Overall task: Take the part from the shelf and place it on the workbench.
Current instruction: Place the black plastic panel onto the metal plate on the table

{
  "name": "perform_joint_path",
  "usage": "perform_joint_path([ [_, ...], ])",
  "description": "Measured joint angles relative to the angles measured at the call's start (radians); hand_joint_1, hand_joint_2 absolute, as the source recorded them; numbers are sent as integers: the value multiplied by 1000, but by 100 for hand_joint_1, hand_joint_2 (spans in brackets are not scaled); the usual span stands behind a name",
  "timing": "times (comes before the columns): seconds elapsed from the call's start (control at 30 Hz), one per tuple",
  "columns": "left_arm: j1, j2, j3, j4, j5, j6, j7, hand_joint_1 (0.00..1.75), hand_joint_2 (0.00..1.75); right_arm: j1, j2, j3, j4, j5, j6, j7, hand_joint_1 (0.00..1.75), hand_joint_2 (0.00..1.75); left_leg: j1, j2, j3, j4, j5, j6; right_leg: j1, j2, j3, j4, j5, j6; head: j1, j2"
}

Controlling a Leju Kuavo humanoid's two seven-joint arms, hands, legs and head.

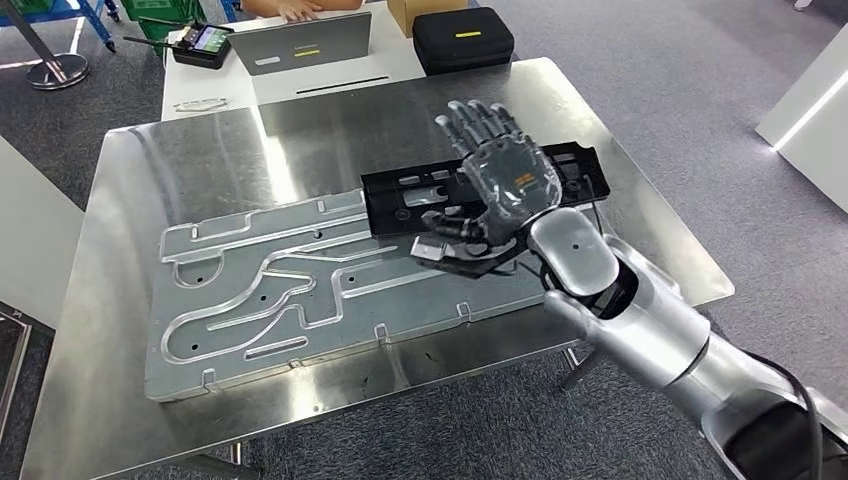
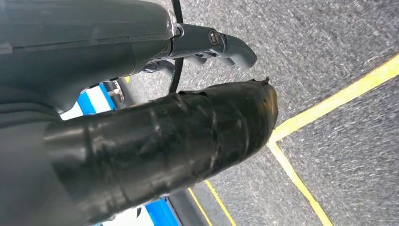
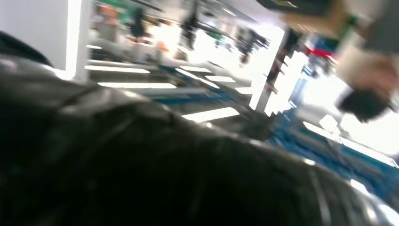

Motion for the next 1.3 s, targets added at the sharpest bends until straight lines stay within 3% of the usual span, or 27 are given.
perform_joint_path([
  [0.3,4,-1,0,0,1,-2,8,0,0,41,-3,48,-138,-6,-18,-28,0,0,-1,0,0,1,-1,1,-1,0,0,-1,0,0,0,0],
  [0.53,5,-3,0,0,-5,1,53,0,0,67,-15,69,-151,-16,-47,-34,0,0,-3,1,6,0,-3,16,-4,0,8,-1,-3,14,0,0],
  [0.6,4,-4,-1,0,-11,2,58,0,0,81,-24,73,-151,-17,-55,-25,0,0,5,4,14,-13,4,21,-3,1,-4,34,-33,21,0,0],
  [0.7,2,-6,-5,0,-21,3,60,0,0,112,-43,75,-145,-18,-68,-18,0,0,9,6,15,-18,7,25,-13,1,-78,201,-125,35,0,0],
  [0.73,1,-6,-8,0,-23,3,60,0,0,125,-50,75,-143,-20,-71,-17,0,0,9,6,13,-16,8,25,-17,1,-99,246,-137,39,0,0],
  [0.77,2,-6,-11,0,-25,1,59,0,0,137,-59,76,-140,-24,-75,-18,0,0,10,5,12,-14,8,24,-22,0,-105,260,-129,43,0,0],
  [0.8,3,-4,-14,0,-26,-1,58,0,0,147,-68,76,-140,-29,-80,-19,0,0,12,5,9,-10,8,23,-27,0,-93,236,-104,47,0,0],
  [0.9,4,5,-20,0,-28,-6,50,0,0,165,-96,76,-146,-49,-92,-18,0,0,16,4,-3,6,9,8,-33,0,-9,65,-21,49,0,0],
  [0.97,5,12,-22,0,-29,-6,46,0,0,175,-112,73,-152,-61,-98,-15,0,0,16,1,-8,11,14,-7,-27,3,5,26,-10,38,0,0],
  [1.07,8,19,-24,0,-29,-5,42,0,0,187,-123,67,-158,-79,-100,-19,0,0,18,1,-19,17,12,-30,-25,3,-11,22,10,10,0,0],
  [1.13,9,21,-25,0,-28,-5,39,0,0,190,-128,64,-159,-90,-97,-28,0,0,22,2,-47,83,-56,-38,-28,0,-29,17,28,-7,0,0],
  [1.2,9,22,-25,0,-24,-7,37,0,0,195,-138,58,-160,-99,-95,-36,0,0,23,3,-85,211,-153,-44,-24,-2,-53,18,46,-15,0,0],
  [1.23,9,22,-25,0,-23,-8,36,0,0,198,-144,54,-160,-102,-94,-38,0,0,23,3,-95,266,-181,-46,-22,-2,-65,18,55,-15,0,0],
  [1.27,9,22,-25,0,-21,-9,35,0,0,200,-150,50,-160,-105,-94,-40,0,0,23,3,-89,295,-187,-46,-20,-2,-78,19,64,-15,0,0],
  [1.3,9,22,-25,0,-20,-10,35,0,0,201,-155,46,-160,-108,-91,-41,0,0,22,3,-65,286,-174,-45,-19,-2,-90,20,72,-14,0,0],
])
